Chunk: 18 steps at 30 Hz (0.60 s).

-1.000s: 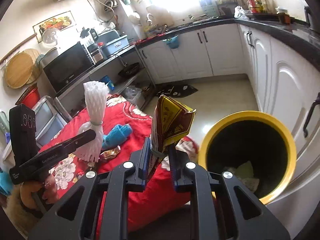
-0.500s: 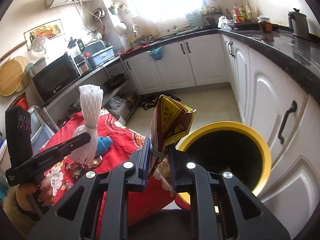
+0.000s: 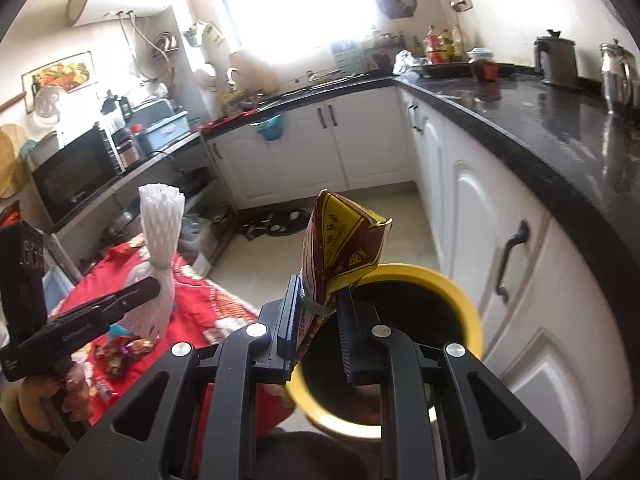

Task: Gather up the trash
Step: 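Carry the white mesh bag and yellow packet over the yellow bin with both tools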

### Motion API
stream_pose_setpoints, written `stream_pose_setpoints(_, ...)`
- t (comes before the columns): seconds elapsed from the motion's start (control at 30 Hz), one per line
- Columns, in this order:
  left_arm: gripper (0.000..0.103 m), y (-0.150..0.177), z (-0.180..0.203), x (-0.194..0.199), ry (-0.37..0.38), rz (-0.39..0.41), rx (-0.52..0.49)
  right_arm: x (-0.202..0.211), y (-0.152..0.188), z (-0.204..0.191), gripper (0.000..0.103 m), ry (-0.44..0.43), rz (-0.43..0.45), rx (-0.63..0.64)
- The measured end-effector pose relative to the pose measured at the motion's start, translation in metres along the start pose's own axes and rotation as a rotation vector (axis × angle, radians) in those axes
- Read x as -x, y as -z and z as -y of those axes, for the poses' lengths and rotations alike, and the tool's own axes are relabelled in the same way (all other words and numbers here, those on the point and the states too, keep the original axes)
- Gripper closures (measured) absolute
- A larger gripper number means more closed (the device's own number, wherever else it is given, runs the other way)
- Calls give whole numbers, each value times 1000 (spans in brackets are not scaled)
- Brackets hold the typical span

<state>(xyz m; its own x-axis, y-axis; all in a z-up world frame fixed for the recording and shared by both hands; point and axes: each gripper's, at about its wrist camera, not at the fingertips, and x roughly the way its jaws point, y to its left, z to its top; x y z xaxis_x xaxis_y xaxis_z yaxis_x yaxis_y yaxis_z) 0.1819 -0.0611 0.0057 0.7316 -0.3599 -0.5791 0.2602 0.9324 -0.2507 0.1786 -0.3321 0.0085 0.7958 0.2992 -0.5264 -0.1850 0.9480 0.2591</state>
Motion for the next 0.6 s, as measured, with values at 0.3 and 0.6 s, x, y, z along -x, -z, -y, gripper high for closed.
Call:
stream_pose_setpoints(0.3,92,0,22,-34,33,-42,-22,-9,9,16,86,104,-6,36)
stream_pose_setpoints(0.6,92,8,38,-70,41,-99,-44,-30,21,28,86,156,-51,49)
